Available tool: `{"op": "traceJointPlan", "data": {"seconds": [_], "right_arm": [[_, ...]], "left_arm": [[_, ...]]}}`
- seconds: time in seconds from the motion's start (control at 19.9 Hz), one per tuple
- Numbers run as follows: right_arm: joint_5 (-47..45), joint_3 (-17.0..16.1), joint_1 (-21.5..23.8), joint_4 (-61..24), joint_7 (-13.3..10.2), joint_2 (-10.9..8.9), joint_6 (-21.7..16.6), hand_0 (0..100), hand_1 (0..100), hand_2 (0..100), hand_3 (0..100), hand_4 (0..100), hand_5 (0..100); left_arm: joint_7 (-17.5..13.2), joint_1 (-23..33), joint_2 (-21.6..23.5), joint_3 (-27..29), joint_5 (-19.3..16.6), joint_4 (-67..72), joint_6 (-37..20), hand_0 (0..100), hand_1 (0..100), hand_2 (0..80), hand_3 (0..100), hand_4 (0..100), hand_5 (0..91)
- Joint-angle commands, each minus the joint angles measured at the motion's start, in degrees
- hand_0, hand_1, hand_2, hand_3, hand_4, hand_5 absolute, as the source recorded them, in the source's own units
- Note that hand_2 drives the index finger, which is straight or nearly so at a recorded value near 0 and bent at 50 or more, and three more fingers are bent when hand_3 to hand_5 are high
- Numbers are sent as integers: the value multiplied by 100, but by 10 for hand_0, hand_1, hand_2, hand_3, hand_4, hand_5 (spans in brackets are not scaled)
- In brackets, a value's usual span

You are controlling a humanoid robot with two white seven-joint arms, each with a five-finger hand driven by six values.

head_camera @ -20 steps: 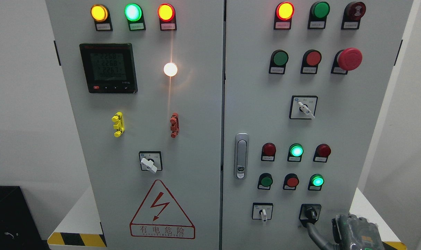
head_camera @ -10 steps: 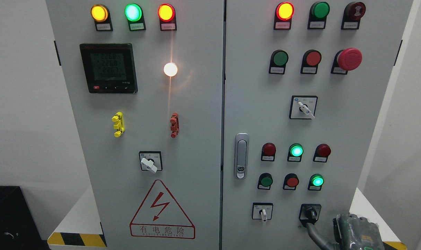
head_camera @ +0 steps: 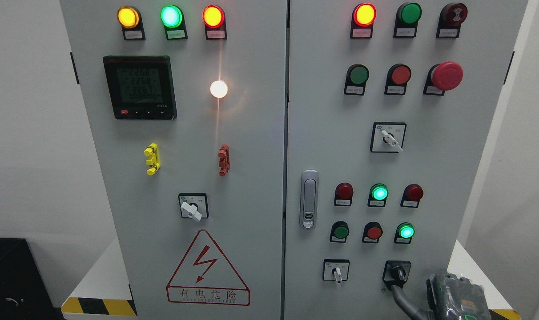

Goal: Flip black knob to close circuit
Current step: 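Grip the black rotary knob with the right hand and twist it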

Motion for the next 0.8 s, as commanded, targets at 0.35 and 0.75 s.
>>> {"op": "traceJointPlan", "data": {"seconds": [0.35,0.75], "right_arm": [[-17,-75,-31,54,14,-19,46,144,58,990,1000,1000,1000],[-70,-93,-49,-157,14,-10,20,142,58,987,1000,1000,1000]], "left_arm": [[-2,0,0,3,0,0,-3,120,556,0,0,0,0],[-2,0,0,3,0,0,-3,120,556,0,0,0,0]]}}
